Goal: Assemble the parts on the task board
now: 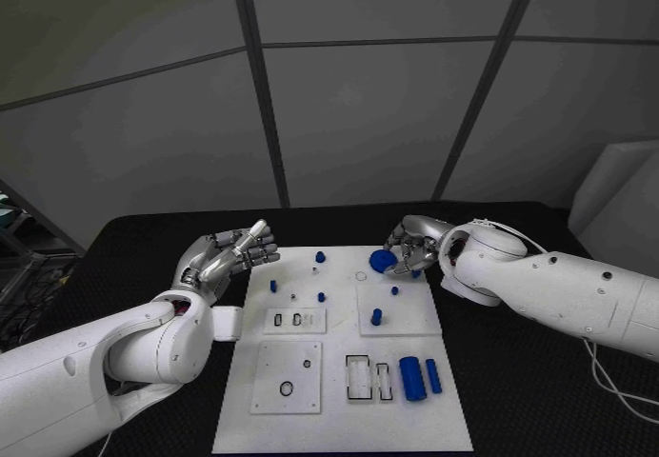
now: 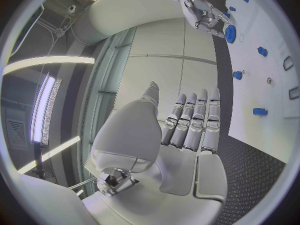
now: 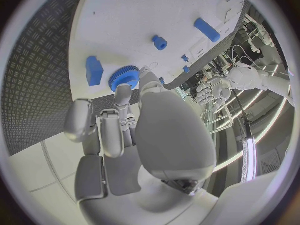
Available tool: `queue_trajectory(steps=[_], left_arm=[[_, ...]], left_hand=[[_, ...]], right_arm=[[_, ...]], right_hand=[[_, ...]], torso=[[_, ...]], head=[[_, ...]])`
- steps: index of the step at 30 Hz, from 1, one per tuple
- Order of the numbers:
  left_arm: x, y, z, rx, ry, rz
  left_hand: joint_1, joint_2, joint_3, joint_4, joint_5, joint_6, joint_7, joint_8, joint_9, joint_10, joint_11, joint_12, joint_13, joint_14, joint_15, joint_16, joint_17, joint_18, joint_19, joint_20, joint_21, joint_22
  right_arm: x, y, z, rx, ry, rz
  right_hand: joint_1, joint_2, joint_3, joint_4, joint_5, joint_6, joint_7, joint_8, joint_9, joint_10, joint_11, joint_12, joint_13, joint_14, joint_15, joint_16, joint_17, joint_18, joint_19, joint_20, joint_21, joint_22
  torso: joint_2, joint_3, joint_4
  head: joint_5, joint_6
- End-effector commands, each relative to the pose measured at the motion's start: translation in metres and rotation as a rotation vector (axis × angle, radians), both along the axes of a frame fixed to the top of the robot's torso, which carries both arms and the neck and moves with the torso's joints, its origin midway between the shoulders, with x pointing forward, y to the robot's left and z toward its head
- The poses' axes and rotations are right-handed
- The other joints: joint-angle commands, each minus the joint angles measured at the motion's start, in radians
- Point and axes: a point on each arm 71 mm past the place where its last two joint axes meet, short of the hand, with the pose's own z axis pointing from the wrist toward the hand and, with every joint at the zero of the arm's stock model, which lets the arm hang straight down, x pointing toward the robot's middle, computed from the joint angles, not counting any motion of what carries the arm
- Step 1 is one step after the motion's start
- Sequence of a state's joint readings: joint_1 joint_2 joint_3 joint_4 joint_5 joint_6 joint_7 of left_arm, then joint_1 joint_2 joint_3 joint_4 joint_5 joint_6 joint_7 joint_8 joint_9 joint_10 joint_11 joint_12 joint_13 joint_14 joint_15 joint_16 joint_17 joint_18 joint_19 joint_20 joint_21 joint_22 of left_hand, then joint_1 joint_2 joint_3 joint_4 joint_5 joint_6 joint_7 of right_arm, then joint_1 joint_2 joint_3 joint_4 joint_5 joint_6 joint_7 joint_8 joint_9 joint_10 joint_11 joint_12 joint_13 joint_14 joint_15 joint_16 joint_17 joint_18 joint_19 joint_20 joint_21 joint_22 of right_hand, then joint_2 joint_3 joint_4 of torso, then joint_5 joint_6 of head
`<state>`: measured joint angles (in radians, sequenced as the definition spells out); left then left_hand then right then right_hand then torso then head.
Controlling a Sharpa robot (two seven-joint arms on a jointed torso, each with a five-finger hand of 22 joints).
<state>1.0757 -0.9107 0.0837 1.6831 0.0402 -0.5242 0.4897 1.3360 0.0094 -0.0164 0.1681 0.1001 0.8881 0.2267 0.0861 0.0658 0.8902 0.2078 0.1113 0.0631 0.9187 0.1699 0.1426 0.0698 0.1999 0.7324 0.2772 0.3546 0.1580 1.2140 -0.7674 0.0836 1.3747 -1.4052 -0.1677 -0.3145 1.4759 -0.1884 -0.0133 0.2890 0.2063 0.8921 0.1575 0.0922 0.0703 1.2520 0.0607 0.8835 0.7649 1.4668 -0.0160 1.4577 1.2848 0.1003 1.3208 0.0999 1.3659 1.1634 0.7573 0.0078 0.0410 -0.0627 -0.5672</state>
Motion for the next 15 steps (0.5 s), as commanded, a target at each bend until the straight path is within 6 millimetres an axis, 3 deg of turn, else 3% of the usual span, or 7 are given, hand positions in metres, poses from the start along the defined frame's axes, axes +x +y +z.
queue_trajectory(steps=[1,15], left_arm=[[0.0,-0.0017,0.0018,-0.003,-0.011,-0.018],[0.0002,-0.001,0.0017,-0.002,-0.01,-0.016]], left_hand=[[0.001,0.008,-0.002,-0.006,-0.003,-0.004,0.02,-0.006,-0.001,-0.009,0.001,-0.006,-0.001,-0.004,0.004,-0.005,-0.001,-0.021,-0.002,0.003,0.0,-0.001],[0.001,0.008,-0.002,-0.006,-0.003,-0.004,0.02,-0.006,-0.001,-0.009,0.001,-0.006,-0.001,-0.004,0.004,-0.005,-0.001,-0.021,-0.002,0.003,0.0,-0.001]], right_arm=[[0.0018,0.0004,-0.0033,-0.027,0.05,-0.014],[0.0057,0.0019,-0.0039,-0.018,0.038,-0.027]], right_hand=[[0.0,0.008,0.0,0.003,0.006,-0.008,0.0,0.007,0.001,0.008,0.005,0.043,0.048,0.054,0.007,0.007,0.01,-0.018,0.007,0.001,0.008,0.007],[-0.015,0.035,0.013,0.001,0.025,0.005,-0.002,0.026,0.003,0.046,0.004,0.181,0.204,0.06,0.007,0.024,0.047,-0.022,0.02,0.001,0.023,0.033]], torso=[[0.0,-0.0004,-0.0004],[0.0,0.0003,-0.001]], head=[[0.0,-0.002],[0.0,-0.006]])
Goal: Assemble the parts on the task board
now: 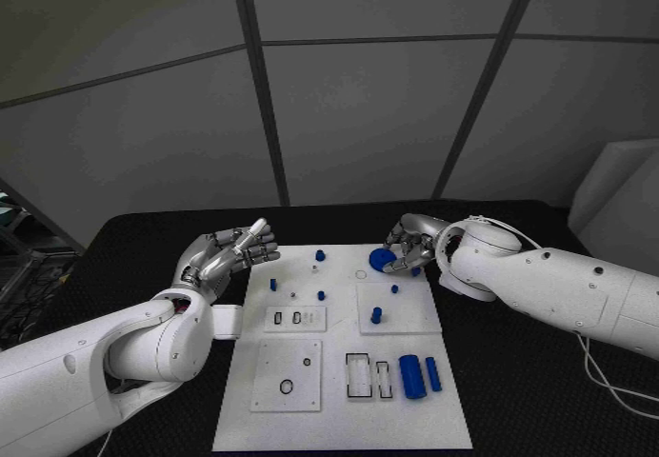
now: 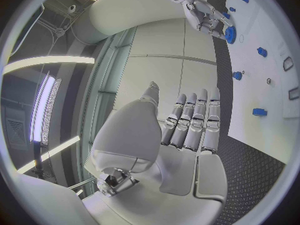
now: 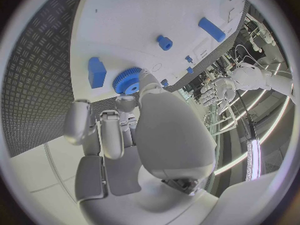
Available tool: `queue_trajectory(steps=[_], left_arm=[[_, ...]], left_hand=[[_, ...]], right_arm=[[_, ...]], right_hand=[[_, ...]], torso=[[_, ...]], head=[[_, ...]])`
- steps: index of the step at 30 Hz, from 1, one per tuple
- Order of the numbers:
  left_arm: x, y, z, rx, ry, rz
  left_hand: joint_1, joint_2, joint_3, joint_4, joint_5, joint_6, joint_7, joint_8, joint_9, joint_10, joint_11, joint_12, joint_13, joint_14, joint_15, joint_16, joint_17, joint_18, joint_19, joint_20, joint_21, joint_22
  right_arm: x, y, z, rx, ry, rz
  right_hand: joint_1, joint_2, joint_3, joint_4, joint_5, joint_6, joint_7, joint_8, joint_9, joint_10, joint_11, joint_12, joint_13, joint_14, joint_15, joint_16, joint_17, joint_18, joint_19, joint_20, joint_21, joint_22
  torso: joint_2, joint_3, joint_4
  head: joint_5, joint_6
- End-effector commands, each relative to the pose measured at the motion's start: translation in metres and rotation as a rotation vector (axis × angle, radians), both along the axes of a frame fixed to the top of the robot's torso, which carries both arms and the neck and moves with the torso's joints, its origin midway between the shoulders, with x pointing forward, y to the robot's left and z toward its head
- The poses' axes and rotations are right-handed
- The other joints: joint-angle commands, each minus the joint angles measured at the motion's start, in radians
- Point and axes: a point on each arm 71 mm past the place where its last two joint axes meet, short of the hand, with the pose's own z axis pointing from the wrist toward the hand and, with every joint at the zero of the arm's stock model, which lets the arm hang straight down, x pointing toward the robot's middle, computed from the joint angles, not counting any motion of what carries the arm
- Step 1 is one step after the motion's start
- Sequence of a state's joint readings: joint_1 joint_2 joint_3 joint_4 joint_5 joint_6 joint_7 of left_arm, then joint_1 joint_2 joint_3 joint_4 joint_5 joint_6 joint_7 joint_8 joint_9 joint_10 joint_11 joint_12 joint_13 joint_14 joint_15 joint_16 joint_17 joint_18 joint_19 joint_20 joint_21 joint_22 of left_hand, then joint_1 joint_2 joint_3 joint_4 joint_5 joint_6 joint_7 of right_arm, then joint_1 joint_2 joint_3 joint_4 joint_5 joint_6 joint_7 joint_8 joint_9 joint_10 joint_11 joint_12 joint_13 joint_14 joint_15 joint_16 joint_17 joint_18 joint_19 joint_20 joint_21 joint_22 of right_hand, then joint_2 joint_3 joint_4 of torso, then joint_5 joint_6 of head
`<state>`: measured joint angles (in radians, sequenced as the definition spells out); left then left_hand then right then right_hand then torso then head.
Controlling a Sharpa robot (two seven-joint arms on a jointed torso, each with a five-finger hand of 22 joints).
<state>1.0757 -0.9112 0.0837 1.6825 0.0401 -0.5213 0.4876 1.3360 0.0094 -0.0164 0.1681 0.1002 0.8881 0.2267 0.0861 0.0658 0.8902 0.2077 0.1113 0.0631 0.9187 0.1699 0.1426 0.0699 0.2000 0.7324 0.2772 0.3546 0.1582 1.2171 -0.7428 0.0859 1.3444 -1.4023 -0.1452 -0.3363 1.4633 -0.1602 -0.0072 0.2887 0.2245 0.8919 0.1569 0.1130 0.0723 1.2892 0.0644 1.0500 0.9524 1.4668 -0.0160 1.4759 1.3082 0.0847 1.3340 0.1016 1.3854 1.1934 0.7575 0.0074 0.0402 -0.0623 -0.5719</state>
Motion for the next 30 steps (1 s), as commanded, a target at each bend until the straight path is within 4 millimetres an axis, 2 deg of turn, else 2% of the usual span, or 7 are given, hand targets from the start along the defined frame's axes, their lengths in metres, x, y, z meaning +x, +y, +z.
queue_trajectory(steps=[1,11,25,26,28,30], left_arm=[[0.0,-0.001,0.002,-0.001,-0.012,-0.014],[0.0,-0.001,0.002,-0.001,-0.012,-0.013],[0.0,-0.002,0.001,-0.001,-0.007,-0.016],[0.0,-0.002,0.001,-0.001,-0.006,-0.017],[0.0,-0.002,0.001,-0.001,-0.006,-0.017],[0.0,-0.002,0.001,0.0,-0.005,-0.016]], left_hand=[[0.001,0.008,-0.002,-0.006,-0.003,-0.004,0.02,-0.006,-0.001,-0.009,0.001,-0.006,-0.001,-0.004,0.004,-0.005,-0.002,-0.021,-0.002,0.003,0.0,-0.001],[0.001,0.008,-0.002,-0.006,-0.003,-0.004,0.02,-0.006,-0.001,-0.009,0.001,-0.006,-0.001,-0.004,0.004,-0.005,-0.002,-0.021,-0.002,0.003,0.0,-0.001],[0.001,0.009,-0.002,-0.008,-0.003,-0.003,0.019,-0.007,-0.001,-0.009,0.001,-0.007,0.0,-0.005,0.004,-0.007,-0.001,-0.021,-0.003,0.003,-0.001,-0.002],[0.001,0.009,-0.002,-0.008,-0.003,-0.003,0.019,-0.007,-0.001,-0.009,0.001,-0.007,0.0,-0.005,0.004,-0.007,-0.001,-0.021,-0.003,0.003,-0.001,-0.002],[0.001,0.009,-0.002,-0.008,-0.003,-0.003,0.019,-0.007,-0.001,-0.009,0.001,-0.007,0.0,-0.005,0.004,-0.007,-0.001,-0.021,-0.003,0.003,-0.001,-0.002],[0.001,0.009,-0.002,-0.008,-0.003,-0.003,0.019,-0.007,-0.001,-0.009,0.001,-0.007,0.0,-0.005,0.004,-0.007,-0.001,-0.021,-0.003,0.003,-0.001,-0.002]], right_arm=[[0.0,0.0,-0.002,-0.005,0.015,-0.008],[0.001,0.001,-0.002,-0.002,0.015,-0.009],[0.003,0.008,0.0,-0.097,-0.055,0.01],[0.003,0.009,0.001,-0.108,-0.064,0.013],[0.003,0.011,0.001,-0.127,-0.082,0.02],[0.002,0.013,0.003,-0.143,-0.104,0.029]], right_hand=[[-0.005,0.008,0.007,0.001,0.007,0.007,-0.002,0.007,0.001,0.013,0.001,0.025,0.028,0.06,0.007,0.007,0.027,-0.007,0.008,0.0,0.005,0.006],[-0.033,0.027,0.007,-0.002,0.008,0.037,-0.008,0.028,0.004,0.057,-0.003,0.131,0.152,0.066,0.005,0.021,0.06,-0.011,0.021,-0.002,0.018,0.029],[0.015,0.057,0.025,-0.045,-0.004,0.09,-0.017,0.049,0.003,0.133,-0.011,0.278,0.326,0.074,-0.001,0.041,0.11,-0.021,0.048,-0.008,0.043,0.077],[0.019,0.059,0.027,-0.049,-0.009,0.095,-0.018,0.051,0.003,0.134,-0.012,0.281,0.33,0.075,-0.002,0.042,0.112,-0.021,0.05,-0.008,0.045,0.08],[0.029,0.065,0.041,-0.056,-0.047,0.105,-0.019,0.052,0.002,0.136,-0.014,0.287,0.339,0.075,-0.003,0.043,0.114,-0.022,0.052,-0.009,0.047,0.084],[0.036,0.07,0.054,-0.061,-0.055,0.115,-0.021,0.054,0.002,0.137,-0.015,0.289,0.343,0.075,-0.004,0.043,0.115,-0.022,0.053,-0.01,0.048,0.087]], torso=[[0.0,0.0008,-0.0002],[0.0,0.0005,0.0],[0.0,0.0003,0.0002],[0.0,0.0004,0.0005],[0.0,0.0009,0.001],[-0.001,0.0008,0.0002]], head=[[0.0,-0.001],[-0.002,-0.003],[-0.002,-0.009],[-0.001,-0.009],[-0.002,-0.009],[-0.001,-0.009]])
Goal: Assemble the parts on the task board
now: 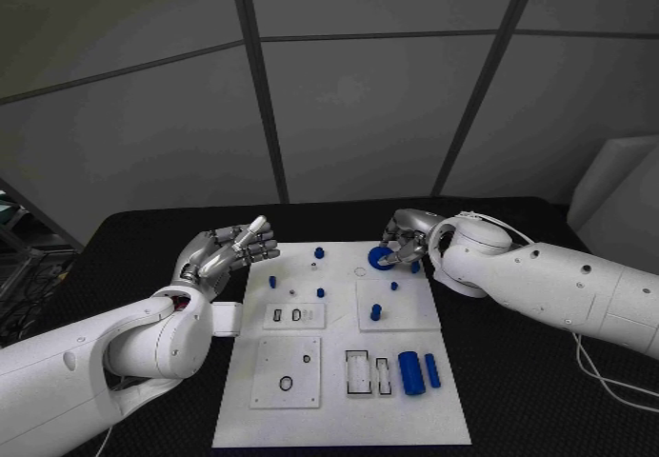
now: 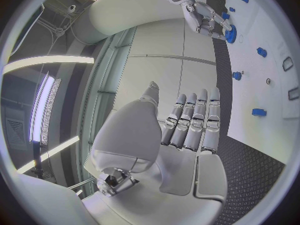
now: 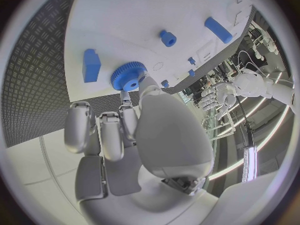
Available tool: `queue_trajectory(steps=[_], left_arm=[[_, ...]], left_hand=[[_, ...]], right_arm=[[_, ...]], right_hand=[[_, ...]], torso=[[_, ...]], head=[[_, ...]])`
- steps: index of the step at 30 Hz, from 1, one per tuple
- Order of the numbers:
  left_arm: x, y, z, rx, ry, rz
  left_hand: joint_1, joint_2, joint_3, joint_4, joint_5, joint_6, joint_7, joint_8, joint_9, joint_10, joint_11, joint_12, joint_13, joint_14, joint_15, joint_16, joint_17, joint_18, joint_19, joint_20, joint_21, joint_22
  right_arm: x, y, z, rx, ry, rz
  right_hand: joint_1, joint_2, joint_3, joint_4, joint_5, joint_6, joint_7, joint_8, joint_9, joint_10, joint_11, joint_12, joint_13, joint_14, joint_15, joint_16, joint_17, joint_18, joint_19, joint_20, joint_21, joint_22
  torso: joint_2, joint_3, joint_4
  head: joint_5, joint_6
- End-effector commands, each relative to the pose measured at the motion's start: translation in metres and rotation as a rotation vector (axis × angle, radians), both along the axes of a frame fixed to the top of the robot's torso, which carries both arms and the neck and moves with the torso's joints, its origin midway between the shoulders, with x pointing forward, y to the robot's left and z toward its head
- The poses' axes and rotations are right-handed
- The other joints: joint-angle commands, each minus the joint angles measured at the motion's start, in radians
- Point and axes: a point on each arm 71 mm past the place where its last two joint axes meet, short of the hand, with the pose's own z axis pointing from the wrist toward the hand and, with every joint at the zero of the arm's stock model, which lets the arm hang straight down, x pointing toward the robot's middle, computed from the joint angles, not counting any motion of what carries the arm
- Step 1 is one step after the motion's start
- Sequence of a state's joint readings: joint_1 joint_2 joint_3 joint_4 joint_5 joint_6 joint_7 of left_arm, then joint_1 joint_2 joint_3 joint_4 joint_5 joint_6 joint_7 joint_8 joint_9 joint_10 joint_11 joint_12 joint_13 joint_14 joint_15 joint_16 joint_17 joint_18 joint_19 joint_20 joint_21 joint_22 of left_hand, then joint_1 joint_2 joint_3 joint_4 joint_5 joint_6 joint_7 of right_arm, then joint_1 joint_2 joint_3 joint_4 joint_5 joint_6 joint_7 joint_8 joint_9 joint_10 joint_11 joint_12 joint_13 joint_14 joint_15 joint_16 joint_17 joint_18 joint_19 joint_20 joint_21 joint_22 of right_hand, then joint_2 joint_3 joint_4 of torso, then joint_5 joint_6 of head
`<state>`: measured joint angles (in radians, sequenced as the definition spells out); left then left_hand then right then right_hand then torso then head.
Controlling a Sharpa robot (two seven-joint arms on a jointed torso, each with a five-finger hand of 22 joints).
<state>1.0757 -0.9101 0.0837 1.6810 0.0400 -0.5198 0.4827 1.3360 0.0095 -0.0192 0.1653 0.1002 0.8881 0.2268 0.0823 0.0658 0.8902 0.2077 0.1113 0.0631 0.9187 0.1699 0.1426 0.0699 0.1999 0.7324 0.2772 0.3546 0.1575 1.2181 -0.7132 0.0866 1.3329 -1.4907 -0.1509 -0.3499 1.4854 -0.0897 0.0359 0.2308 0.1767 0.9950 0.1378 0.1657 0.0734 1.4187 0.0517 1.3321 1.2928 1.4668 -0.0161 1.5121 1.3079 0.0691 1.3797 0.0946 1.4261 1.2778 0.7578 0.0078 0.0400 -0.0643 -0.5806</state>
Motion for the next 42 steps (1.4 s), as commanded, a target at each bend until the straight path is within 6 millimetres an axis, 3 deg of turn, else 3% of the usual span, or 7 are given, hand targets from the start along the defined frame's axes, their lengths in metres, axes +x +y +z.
queue_trajectory(steps=[1,17,24,32,42], left_arm=[[0.0,-0.001,0.002,-0.001,-0.009,-0.014],[0.0,-0.001,0.002,0.0,-0.007,-0.015],[0.0,-0.001,0.002,0.0,-0.007,-0.015],[0.0,-0.001,0.001,0.0,-0.007,-0.015],[0.0,-0.002,0.002,-0.002,-0.006,-0.018]], left_hand=[[0.001,0.009,0.001,-0.005,-0.003,-0.003,0.019,-0.003,-0.001,-0.009,0.001,-0.007,0.0,-0.005,0.004,-0.007,-0.001,-0.021,-0.003,0.003,-0.001,-0.001],[0.001,0.01,0.002,-0.006,-0.002,-0.003,0.019,-0.004,0.0,-0.009,0.001,-0.007,0.0,-0.005,0.004,-0.008,-0.001,-0.021,-0.004,0.003,-0.001,-0.001],[0.001,0.01,0.002,-0.006,-0.002,-0.003,0.019,-0.004,0.0,-0.009,0.001,-0.007,0.0,-0.005,0.004,-0.008,-0.001,-0.021,-0.004,0.003,-0.001,-0.001],[0.001,0.01,0.002,-0.006,-0.002,-0.003,0.019,-0.004,0.0,-0.009,0.001,-0.007,0.0,-0.005,0.004,-0.008,-0.001,-0.021,-0.004,0.003,-0.001,-0.001],[0.001,0.011,0.002,-0.006,-0.002,-0.003,0.019,-0.004,-0.001,-0.01,0.001,-0.008,0.0,-0.005,0.004,-0.008,-0.001,-0.021,-0.005,0.003,-0.001,-0.002]], right_arm=[[0.0,0.002,0.001,-0.083,-0.059,0.012],[-0.01,0.019,0.009,-0.064,-0.133,0.079],[-0.016,0.028,0.015,-0.023,-0.17,0.099],[-0.026,0.056,0.023,0.029,-0.217,0.154],[-0.023,0.101,0.02,0.052,-0.211,0.219]], right_hand=[[0.016,0.001,0.015,-0.004,-0.007,0.015,-0.003,0.002,0.0,0.008,-0.003,0.008,0.004,0.075,-0.005,0.007,0.117,-0.007,0.008,-0.003,0.008,0.004],[-0.011,0.002,0.06,0.013,0.029,0.082,-0.023,0.009,0.0,0.014,-0.02,0.013,0.019,0.075,-0.018,0.009,0.121,-0.01,0.018,-0.014,0.017,0.022],[-0.015,-0.003,0.073,0.016,0.056,0.089,-0.027,0.002,-0.003,0.016,-0.024,0.014,0.023,0.076,-0.022,0.009,0.124,-0.012,0.023,-0.019,0.02,0.03],[-0.014,-0.011,0.087,0.014,0.08,0.09,-0.026,-0.007,-0.006,0.016,-0.024,0.011,0.024,0.077,-0.023,0.011,0.13,-0.014,0.027,-0.021,0.023,0.037],[-0.014,-0.012,0.092,0.014,0.085,0.088,-0.025,-0.012,-0.006,0.015,-0.023,0.009,0.023,0.078,-0.023,0.012,0.132,-0.014,0.028,-0.021,0.024,0.037]], torso=[[-0.001,0.0005,0.0004],[0.0,0.0007,0.0001],[0.0,0.0009,0.0],[-0.001,-0.0003,0.0009],[0.0,-0.0019,0.0036]], head=[[0.001,-0.001],[0.001,-0.001],[0.007,-0.002],[0.01,-0.006],[0.017,-0.009]])
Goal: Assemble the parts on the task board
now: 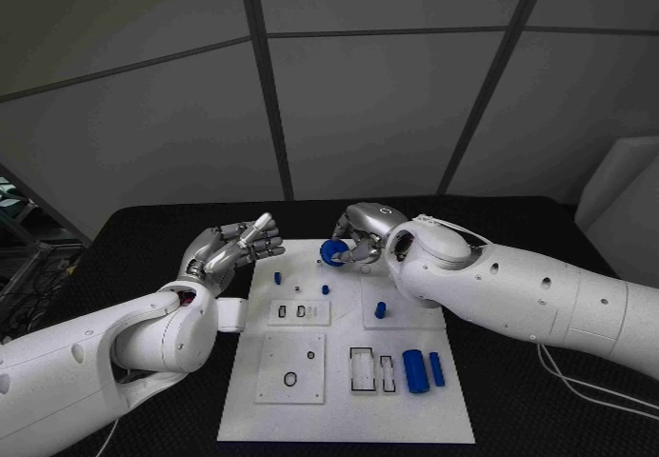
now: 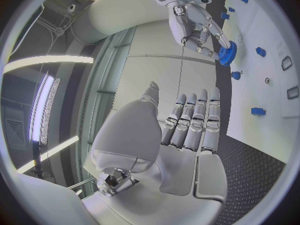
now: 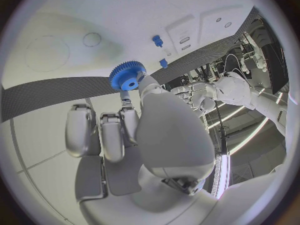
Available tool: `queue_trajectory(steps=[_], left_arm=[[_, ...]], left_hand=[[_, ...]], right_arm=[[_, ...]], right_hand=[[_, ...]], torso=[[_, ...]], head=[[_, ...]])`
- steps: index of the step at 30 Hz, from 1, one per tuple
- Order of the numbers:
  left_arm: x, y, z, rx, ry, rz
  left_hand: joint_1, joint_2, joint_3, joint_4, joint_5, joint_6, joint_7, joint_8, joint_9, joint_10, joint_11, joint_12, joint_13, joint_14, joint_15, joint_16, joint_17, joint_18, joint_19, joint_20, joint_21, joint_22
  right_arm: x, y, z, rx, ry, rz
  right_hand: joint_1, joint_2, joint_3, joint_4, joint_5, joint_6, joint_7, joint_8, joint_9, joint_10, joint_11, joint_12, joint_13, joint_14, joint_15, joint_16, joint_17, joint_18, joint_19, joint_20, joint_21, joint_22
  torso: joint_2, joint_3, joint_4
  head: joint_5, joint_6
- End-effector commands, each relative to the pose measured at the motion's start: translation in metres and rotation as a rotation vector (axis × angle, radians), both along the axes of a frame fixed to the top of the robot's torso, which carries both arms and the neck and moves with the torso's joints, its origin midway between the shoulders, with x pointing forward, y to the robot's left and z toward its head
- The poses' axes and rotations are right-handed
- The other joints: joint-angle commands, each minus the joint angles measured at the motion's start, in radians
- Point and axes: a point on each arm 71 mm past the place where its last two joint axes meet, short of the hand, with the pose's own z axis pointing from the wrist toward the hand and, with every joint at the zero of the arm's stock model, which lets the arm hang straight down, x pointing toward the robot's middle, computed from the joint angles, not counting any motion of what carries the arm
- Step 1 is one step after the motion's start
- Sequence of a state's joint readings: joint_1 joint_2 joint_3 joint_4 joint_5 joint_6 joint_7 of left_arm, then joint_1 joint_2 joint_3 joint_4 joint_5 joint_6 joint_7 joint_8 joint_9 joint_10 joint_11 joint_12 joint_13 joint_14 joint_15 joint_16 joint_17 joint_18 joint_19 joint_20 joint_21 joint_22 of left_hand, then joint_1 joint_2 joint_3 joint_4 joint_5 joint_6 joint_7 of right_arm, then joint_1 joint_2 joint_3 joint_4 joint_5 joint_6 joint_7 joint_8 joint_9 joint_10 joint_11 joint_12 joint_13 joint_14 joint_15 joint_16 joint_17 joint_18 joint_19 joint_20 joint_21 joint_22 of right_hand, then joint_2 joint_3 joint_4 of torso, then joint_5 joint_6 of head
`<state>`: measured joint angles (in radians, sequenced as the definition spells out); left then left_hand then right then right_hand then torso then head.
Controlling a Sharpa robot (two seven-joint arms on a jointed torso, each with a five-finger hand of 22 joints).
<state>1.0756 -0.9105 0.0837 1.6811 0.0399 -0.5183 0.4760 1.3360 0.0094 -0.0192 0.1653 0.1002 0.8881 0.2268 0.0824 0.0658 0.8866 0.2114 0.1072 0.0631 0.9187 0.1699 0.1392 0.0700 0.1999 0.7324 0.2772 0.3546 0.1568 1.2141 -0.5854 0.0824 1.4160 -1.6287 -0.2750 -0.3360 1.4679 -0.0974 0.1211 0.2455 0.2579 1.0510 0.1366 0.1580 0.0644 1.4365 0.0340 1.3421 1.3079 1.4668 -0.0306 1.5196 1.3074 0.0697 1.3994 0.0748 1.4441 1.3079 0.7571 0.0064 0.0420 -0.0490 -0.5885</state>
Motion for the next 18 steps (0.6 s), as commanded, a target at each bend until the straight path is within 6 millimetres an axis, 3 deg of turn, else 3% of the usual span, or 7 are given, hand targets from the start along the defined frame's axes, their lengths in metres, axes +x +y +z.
queue_trajectory(steps=[1,7,18], left_arm=[[0.0,-0.002,0.002,-0.003,-0.013,-0.016],[0.0,-0.002,0.002,-0.002,-0.012,-0.015],[-0.001,-0.002,0.003,-0.002,-0.013,-0.016]], left_hand=[[0.001,0.011,0.002,-0.006,-0.002,-0.003,0.019,-0.004,-0.001,-0.006,-0.003,-0.004,0.0,-0.005,0.004,-0.005,-0.002,-0.021,-0.004,0.003,-0.001,-0.001],[0.001,0.011,0.002,-0.006,-0.002,-0.003,0.019,-0.004,-0.001,-0.006,-0.003,-0.004,0.0,-0.005,0.004,-0.005,-0.002,-0.021,-0.004,0.003,-0.001,-0.001],[0.001,0.011,0.001,-0.006,-0.002,-0.003,0.019,-0.004,-0.001,-0.006,-0.003,-0.004,0.0,-0.005,0.004,-0.005,-0.002,-0.021,-0.005,0.003,-0.001,-0.001]], right_arm=[[0.002,0.01,0.001,0.009,-0.022,0.021],[0.005,0.029,-0.008,-0.006,-0.002,0.045],[0.01,0.043,-0.018,-0.036,0.026,0.056]], right_hand=[[0.004,-0.005,0.007,-0.001,0.005,0.032,-0.024,-0.004,0.002,-0.003,-0.006,-0.001,0.008,0.078,-0.008,0.004,0.132,-0.014,0.008,-0.001,0.006,0.007],[0.004,-0.004,0.01,-0.002,0.007,0.032,-0.023,-0.006,0.002,-0.004,-0.005,-0.002,0.007,0.077,-0.008,0.004,0.131,-0.014,0.008,-0.001,0.005,0.006],[0.004,-0.005,0.013,-0.003,0.009,0.029,-0.022,-0.009,0.002,-0.005,-0.004,-0.004,0.006,0.078,-0.007,0.004,0.133,-0.014,0.007,-0.001,0.005,0.006]], torso=[[0.001,-0.0001,0.0011],[0.001,-0.0002,0.0008],[0.001,0.0018,-0.0026]], head=[[0.003,-0.001],[0.009,-0.003],[0.016,-0.007]])
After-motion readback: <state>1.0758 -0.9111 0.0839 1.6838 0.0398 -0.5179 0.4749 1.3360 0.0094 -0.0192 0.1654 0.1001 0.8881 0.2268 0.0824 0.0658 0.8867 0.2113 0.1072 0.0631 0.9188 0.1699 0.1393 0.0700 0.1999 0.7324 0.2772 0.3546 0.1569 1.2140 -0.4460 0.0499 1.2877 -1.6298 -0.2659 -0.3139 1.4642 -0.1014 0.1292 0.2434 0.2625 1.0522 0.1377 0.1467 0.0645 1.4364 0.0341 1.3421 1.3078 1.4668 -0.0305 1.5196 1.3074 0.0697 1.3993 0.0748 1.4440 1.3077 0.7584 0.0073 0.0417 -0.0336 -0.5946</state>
